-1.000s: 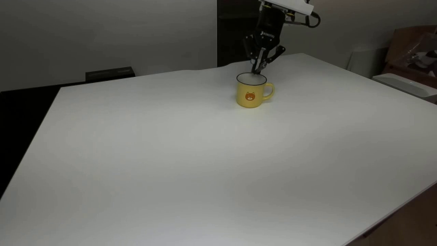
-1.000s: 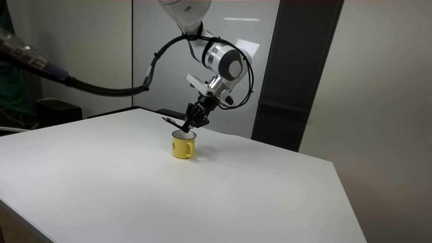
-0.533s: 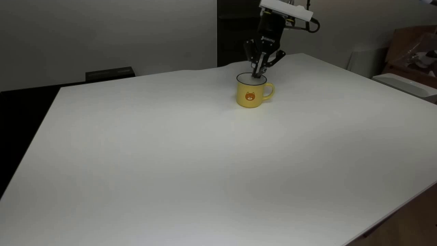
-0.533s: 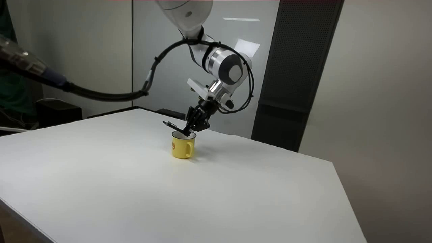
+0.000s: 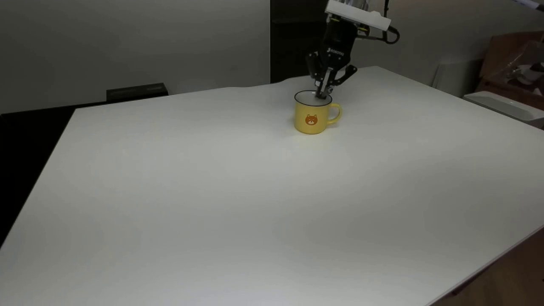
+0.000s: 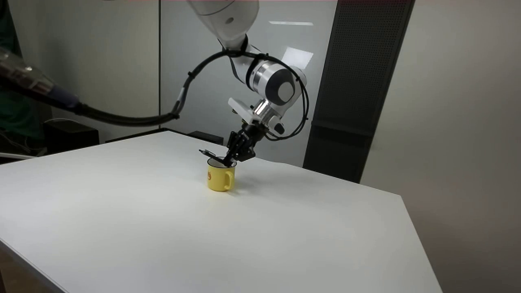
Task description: Put the pen in the yellow mug
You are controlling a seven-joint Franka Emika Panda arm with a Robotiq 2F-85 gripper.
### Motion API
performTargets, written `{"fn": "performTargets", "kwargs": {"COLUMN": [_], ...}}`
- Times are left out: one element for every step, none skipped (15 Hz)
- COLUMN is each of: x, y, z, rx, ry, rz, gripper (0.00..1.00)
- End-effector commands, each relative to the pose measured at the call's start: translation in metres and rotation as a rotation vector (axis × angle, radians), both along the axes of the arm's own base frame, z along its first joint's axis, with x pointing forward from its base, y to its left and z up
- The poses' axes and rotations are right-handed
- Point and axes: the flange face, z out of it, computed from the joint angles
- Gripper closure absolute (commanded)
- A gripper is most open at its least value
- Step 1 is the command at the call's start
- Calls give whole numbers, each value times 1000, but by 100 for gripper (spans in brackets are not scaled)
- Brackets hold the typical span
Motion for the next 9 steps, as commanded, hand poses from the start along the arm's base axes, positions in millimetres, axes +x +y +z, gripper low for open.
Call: {"fn": "performTargets", "kwargs": {"x": [4, 4, 4, 4, 5, 5, 6, 7, 9], "y": [-6, -7, -8, -8, -8, -7, -4, -1, 1], "z": [-3, -5, -6, -6, -6, -5, -3, 0, 3], "rx": [9, 9, 9, 12, 14, 20, 19, 21, 22], "ry": [-6, -9, -11, -14, -17, -26, -39, -51, -63], "rz": [-40, -42, -43, -46, -45, -31, -27, -21, -13], "gripper": [97, 97, 97, 97, 61, 60, 54, 47, 41]}}
